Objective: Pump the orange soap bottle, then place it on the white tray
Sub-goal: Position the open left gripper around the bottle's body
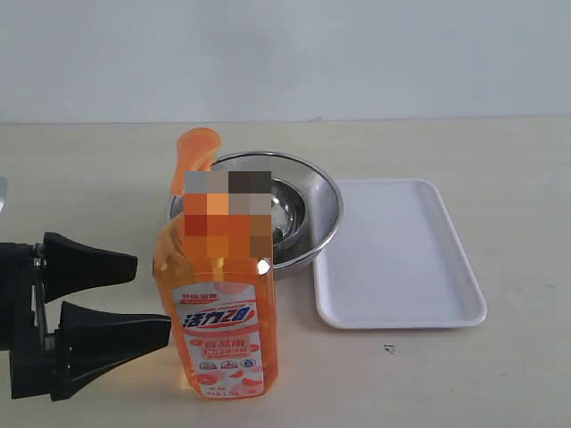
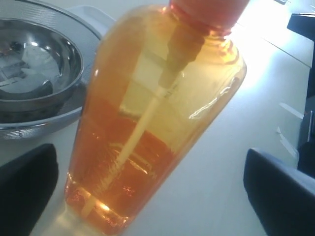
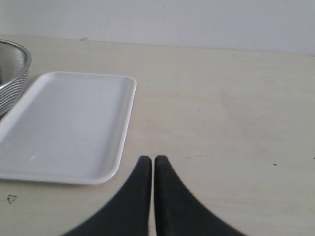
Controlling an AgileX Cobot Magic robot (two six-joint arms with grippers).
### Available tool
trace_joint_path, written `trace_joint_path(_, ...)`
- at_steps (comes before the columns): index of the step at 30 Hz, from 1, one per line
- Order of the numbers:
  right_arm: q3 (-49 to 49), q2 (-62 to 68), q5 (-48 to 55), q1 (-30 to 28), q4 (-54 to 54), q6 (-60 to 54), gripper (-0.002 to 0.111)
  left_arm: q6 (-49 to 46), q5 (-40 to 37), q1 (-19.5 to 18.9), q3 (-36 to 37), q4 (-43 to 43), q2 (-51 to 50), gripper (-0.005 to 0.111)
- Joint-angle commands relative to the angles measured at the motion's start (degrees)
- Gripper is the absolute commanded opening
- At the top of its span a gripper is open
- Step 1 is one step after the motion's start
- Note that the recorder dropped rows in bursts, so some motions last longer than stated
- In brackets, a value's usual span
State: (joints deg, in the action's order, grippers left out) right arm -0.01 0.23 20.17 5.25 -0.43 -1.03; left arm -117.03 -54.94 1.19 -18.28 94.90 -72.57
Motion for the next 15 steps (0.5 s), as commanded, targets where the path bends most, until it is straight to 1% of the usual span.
trace_joint_path(1,0.01,-0.23,-0.21,-0.11,-0.01,-0.17,0.000,0.50,-0.29,0.01,0.35,2.39,-0.10,0.095)
trace_joint_path(7,0.01,-0.23,-0.21,-0.11,-0.01,-0.17,0.000,0.05,0.09,0.01,0.35,3.02,-0.10,0.095)
trace_joint_path(10,0.01,-0.23,-0.21,-0.11,-0.01,-0.17,0.000,0.05,-0.89,0.01,0.35,3.00,-0.10,0.095)
trace_joint_path(13,0.01,-0.23,-0.21,-0.11,-0.01,-0.17,0.000,-5.17,-4.82,0.01,0.35,2.49,-0.10,0.095)
trace_joint_path(15,0.01,-0.23,-0.21,-0.11,-0.01,-0.17,0.000,-5.25,-6.34,0.01,0.23,1.60,-0.10,0.095)
